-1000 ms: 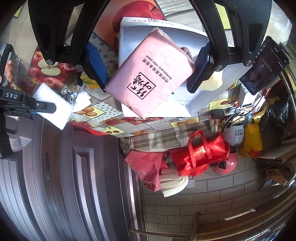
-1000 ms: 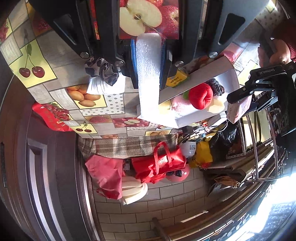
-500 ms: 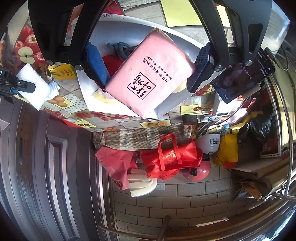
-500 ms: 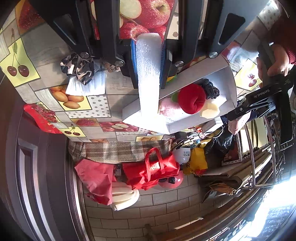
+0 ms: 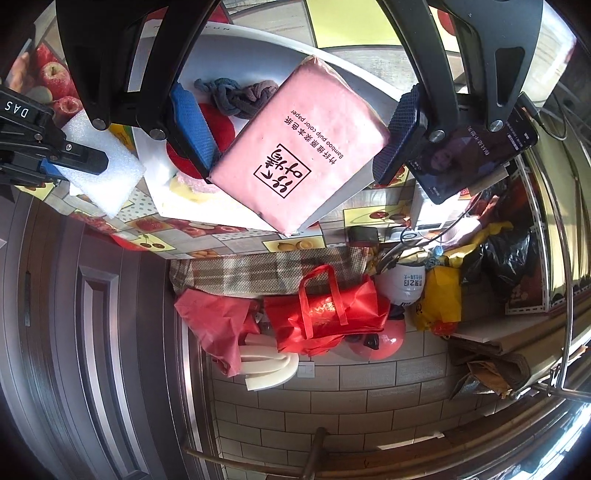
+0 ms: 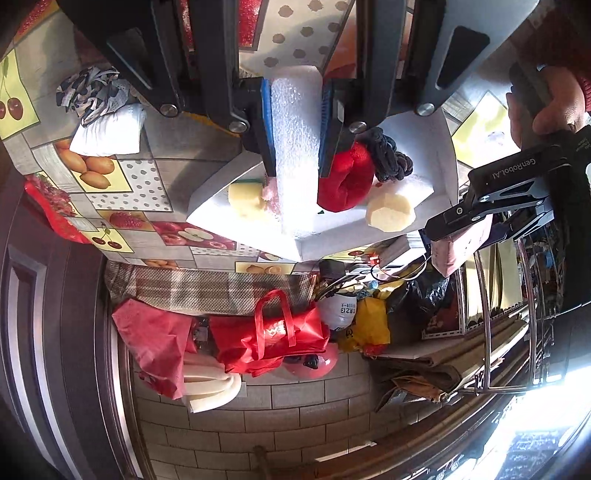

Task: Organize soft objects
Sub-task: 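Carry the pink paper pack over the box with the left tool while the right tool carries the foam strip, then lower and release the pink pack and foam strip into the box with both tools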

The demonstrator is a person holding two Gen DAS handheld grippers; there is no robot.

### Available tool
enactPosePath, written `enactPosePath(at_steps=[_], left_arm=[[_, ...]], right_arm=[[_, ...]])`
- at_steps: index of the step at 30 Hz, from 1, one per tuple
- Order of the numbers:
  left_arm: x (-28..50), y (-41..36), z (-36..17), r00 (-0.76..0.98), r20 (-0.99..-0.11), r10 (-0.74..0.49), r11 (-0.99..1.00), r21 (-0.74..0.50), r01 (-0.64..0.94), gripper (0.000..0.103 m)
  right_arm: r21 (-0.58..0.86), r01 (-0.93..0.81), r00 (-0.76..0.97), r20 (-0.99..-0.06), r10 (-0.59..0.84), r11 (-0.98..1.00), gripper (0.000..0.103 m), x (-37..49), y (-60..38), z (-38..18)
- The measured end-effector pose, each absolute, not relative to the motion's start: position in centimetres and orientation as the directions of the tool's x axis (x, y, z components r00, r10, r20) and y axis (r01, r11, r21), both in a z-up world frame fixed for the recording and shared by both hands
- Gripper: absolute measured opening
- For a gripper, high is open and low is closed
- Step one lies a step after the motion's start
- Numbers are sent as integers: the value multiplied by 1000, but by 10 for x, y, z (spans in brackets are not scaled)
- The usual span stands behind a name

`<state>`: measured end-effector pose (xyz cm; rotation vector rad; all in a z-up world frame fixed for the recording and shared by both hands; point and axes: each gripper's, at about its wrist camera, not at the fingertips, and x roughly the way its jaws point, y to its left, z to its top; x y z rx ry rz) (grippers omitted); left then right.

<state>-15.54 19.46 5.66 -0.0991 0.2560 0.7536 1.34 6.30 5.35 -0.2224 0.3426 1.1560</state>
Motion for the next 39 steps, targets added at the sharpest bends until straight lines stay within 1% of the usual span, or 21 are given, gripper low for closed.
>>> enactPosePath(at_steps=[4, 10, 14, 20, 23, 27, 34, 37, 39], left_arm=[[-155, 205, 56, 683, -264, 681, 708, 0, -706, 85], [-158, 224, 56, 660, -276, 698, 679, -38, -733, 85], [-152, 232, 56, 652, -278, 705, 673, -27, -739, 85], [-144, 238, 56, 657, -281, 699, 678, -31, -734, 85], [-137, 239, 57, 677, -280, 680, 700, -25, -714, 85], [-122, 246, 56, 703, -312, 639, 732, -32, -680, 85], [-119, 262, 56, 709, -353, 610, 730, -97, -677, 85], [-118, 269, 54, 703, -383, 599, 722, -120, -681, 85], [-118, 274, 52, 694, -400, 599, 711, -134, -691, 87]], right_arm=[[19, -927, 339, -380, 860, 374, 19, 9, 82, 53], [54, -925, 329, -388, 861, 377, 19, 6, 104, 52], [70, -922, 323, -400, 857, 380, 19, 10, 113, 52], [136, -906, 311, -427, 849, 401, 19, 26, 126, 50], [121, -903, 329, -419, 846, 411, 19, 28, 134, 51], [71, -905, 352, -432, 830, 420, 19, 28, 152, 51], [38, -886, 393, -472, 789, 463, 19, 45, 184, 49], [44, -880, 397, -476, 785, 472, 19, 48, 186, 49], [41, -881, 400, -470, 787, 472, 20, 49, 186, 50]])
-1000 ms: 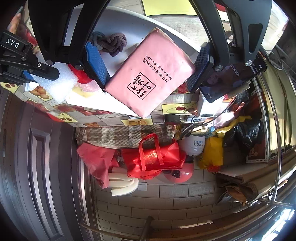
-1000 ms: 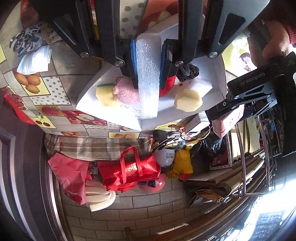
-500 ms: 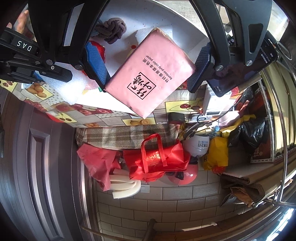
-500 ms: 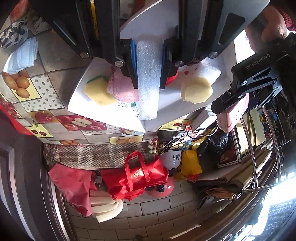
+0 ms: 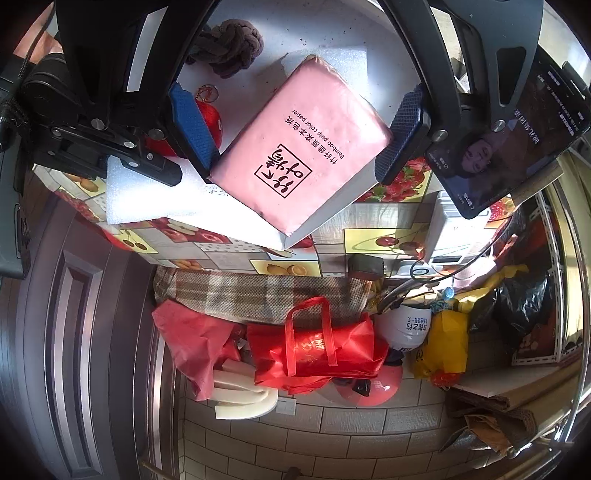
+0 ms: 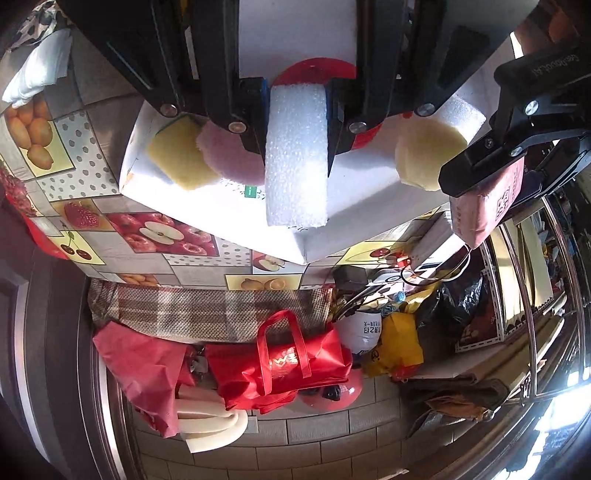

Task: Organize soft objects
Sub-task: 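Lower and release the pink pack and foam strip into the box with both tools, then move both tools from the box toward the remaining items on the table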

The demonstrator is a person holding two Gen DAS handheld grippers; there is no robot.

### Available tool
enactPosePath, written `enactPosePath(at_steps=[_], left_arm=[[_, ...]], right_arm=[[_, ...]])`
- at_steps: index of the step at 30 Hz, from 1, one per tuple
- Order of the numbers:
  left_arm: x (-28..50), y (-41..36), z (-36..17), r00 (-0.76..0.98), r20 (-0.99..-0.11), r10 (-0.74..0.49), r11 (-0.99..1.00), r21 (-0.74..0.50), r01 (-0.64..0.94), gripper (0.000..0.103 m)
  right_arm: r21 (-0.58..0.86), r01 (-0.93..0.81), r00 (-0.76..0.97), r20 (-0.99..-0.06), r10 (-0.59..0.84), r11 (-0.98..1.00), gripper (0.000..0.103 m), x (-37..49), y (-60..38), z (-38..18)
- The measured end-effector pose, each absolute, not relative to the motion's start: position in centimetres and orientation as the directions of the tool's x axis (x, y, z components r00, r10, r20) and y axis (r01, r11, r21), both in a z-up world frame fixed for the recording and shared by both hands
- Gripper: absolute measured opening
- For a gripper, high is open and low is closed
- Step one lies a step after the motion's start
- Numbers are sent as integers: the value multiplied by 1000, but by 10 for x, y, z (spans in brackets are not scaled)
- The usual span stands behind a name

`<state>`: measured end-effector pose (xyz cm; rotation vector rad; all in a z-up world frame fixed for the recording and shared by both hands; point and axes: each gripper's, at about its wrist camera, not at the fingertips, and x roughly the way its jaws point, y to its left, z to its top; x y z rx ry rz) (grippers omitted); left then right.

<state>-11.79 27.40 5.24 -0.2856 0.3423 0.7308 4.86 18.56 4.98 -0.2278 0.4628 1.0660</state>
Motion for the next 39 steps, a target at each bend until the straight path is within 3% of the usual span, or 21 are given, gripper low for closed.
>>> enactPosePath(at_steps=[1, 2, 3, 4, 5, 6, 15, 34, 39], left_arm=[[-119, 275, 52, 690, -402, 602, 703, -142, -697, 88], [-120, 277, 52, 686, -402, 607, 695, -150, -703, 92], [-122, 277, 52, 682, -400, 612, 688, -155, -709, 100], [-124, 277, 52, 681, -396, 616, 683, -162, -712, 103], [-127, 277, 52, 685, -386, 618, 680, -175, -712, 103], [-128, 278, 52, 690, -381, 616, 680, -186, -710, 103], [-133, 280, 53, 706, -368, 604, 683, -216, -697, 103], [-135, 279, 55, 716, -352, 603, 689, -223, -690, 103], [-137, 272, 58, 714, -328, 618, 692, -204, -693, 103]], right_arm=[[37, -879, 406, -465, 786, 476, 20, 48, 185, 50], [33, -876, 415, -459, 786, 482, 30, 47, 184, 51], [30, -872, 425, -448, 786, 488, 52, 46, 183, 51], [28, -869, 435, -431, 790, 494, 65, 45, 180, 53], [25, -857, 463, -403, 790, 515, 76, 42, 174, 55], [29, -851, 477, -373, 796, 524, 80, 40, 168, 56], [-17, -852, 508, -267, 819, 523, 80, 15, 147, 63], [22, -850, 496, -305, 813, 527, 81, 9, 128, 59], [37, -870, 447, -356, 820, 491, 81, 2, 113, 55]])
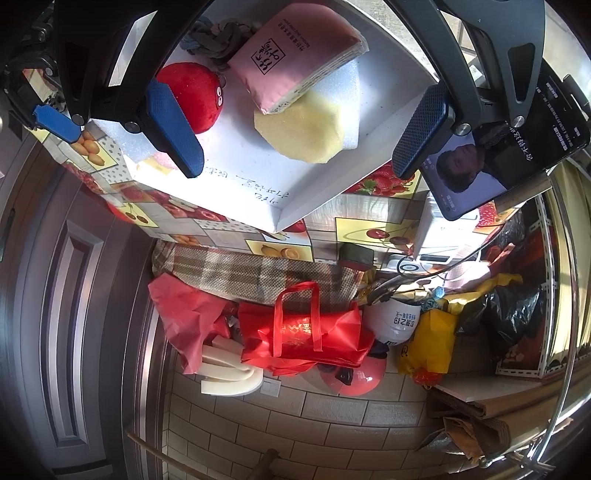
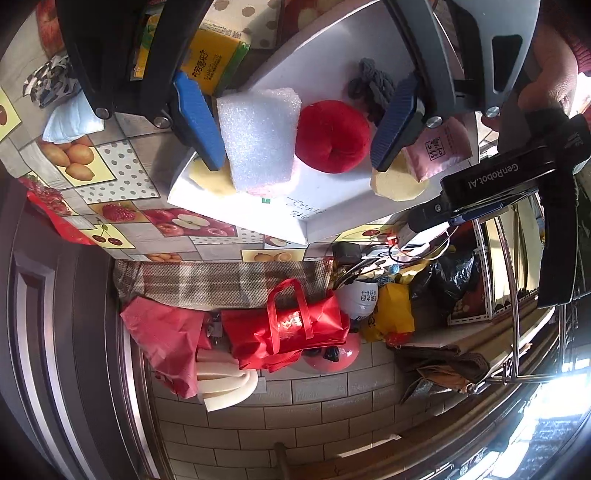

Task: Organize soft objects
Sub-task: 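Move both tools from the box toward the remaining items on the table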

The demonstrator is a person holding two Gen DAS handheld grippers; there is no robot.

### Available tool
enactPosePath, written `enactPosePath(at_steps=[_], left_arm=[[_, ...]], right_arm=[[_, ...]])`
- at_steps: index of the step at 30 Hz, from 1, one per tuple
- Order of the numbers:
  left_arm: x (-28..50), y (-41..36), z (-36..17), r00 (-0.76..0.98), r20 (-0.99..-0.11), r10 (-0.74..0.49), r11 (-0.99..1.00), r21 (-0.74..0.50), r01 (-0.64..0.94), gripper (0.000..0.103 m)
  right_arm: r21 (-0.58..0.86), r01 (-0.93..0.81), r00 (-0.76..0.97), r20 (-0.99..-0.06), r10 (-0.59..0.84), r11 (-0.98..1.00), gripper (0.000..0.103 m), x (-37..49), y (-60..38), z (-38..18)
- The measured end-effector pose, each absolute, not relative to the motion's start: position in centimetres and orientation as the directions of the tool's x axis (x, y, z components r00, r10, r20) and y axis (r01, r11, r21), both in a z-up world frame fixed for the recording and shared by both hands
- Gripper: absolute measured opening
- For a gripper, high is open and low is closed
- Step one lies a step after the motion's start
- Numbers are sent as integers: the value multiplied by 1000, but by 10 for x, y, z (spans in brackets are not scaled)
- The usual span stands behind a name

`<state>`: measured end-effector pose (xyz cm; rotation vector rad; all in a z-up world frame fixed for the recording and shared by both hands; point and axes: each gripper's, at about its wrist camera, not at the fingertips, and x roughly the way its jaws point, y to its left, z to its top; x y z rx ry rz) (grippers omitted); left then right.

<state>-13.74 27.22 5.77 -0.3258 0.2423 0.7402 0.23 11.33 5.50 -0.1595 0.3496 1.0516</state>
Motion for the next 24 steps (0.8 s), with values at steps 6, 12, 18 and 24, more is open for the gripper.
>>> enactPosePath(at_steps=[6, 12, 18, 24], left_arm=[[-128, 245, 61, 707, -290, 644, 723, -70, -687, 103], [-118, 215, 60, 745, -289, 601, 777, -7, -630, 103], [-113, 193, 61, 796, -311, 519, 828, -47, -558, 103], [-71, 152, 59, 916, -390, 97, 946, -250, -207, 102]], right_arm=[[49, -871, 429, -409, 806, 489, 81, 4, 79, 51], [83, -834, 462, -436, 772, 545, 81, 22, 46, 48], [160, -767, 498, -463, 733, 622, 81, 52, 15, 44], [330, -658, 518, -453, 725, 676, 81, 84, -23, 38]])
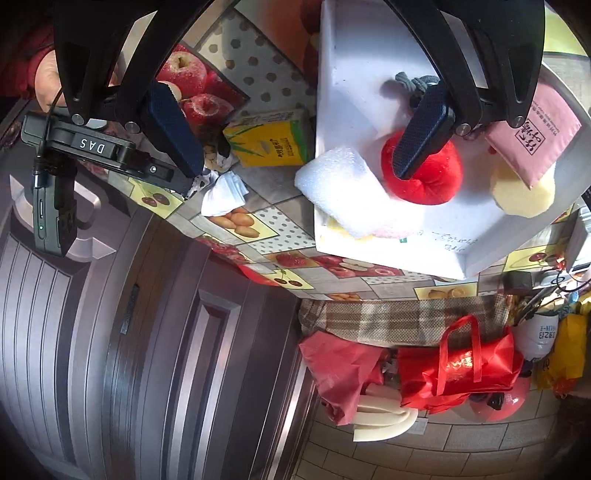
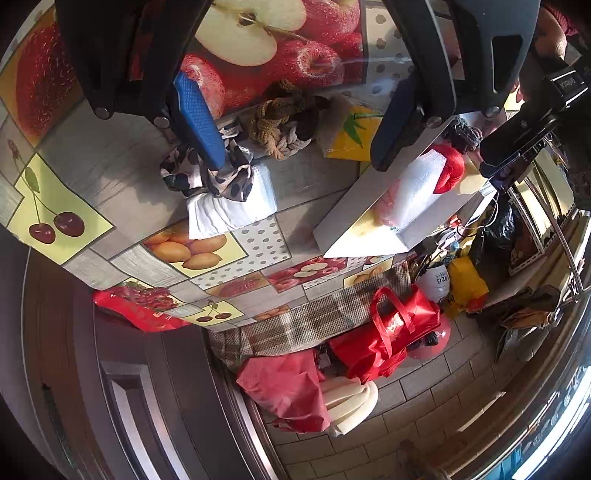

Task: Organize soft objects
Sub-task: 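Move both tools from the box toward the remaining items on the table, then grasp the black-and-white patterned cloth with the right tool while the left tool grasps the yellow tissue pack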

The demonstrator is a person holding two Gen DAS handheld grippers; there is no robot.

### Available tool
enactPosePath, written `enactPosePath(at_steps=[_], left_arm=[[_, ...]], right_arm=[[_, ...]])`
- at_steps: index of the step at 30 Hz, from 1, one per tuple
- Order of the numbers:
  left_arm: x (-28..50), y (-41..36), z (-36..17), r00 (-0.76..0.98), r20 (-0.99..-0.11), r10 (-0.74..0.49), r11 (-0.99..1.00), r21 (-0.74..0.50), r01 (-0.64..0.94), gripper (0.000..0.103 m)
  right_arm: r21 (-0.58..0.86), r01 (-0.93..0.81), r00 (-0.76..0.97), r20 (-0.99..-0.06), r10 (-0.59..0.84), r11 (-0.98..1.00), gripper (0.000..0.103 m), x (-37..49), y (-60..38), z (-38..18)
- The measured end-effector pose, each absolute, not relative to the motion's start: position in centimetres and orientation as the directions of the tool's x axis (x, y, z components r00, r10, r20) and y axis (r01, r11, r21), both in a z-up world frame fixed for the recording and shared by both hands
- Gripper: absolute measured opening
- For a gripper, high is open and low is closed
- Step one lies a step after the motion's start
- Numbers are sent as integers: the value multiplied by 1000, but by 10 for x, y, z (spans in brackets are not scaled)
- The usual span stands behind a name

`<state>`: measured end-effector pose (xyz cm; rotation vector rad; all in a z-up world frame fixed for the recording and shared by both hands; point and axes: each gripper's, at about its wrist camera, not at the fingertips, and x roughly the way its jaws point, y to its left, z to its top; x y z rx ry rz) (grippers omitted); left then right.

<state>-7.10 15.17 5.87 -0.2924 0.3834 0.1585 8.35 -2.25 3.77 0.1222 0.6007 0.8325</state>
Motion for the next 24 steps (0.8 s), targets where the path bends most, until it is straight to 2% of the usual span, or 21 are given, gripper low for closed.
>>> enactPosePath(at_steps=[5, 10, 12, 16, 18, 21, 24], left_arm=[[-33, 132, 63, 924, -382, -34, 931, -348, -110, 102], [-6, 146, 53, 903, -427, -51, 886, -436, -156, 102], [-12, 148, 57, 908, -417, 38, 891, -398, -220, 102], [-37, 157, 69, 871, -367, 326, 858, -271, -436, 103], [-46, 166, 69, 846, -371, 382, 823, -279, -494, 103], [-47, 158, 68, 872, -372, 319, 849, -296, -437, 103], [-28, 131, 62, 889, -418, 188, 915, -254, -313, 102]], right_arm=[[408, -616, 521, -430, 737, 674, 81, 95, -40, 36], [445, -602, 510, -425, 748, 663, 81, 102, -48, 34], [454, -598, 509, -422, 750, 661, 81, 104, -51, 34], [457, -587, 523, -416, 744, 668, 81, 108, -59, 34], [443, -579, 545, -415, 729, 685, 81, 112, -64, 36], [401, -579, 546, -456, 703, 710, 81, 128, -67, 37], [357, -611, 479, -544, 689, 707, 81, 147, -60, 31]])
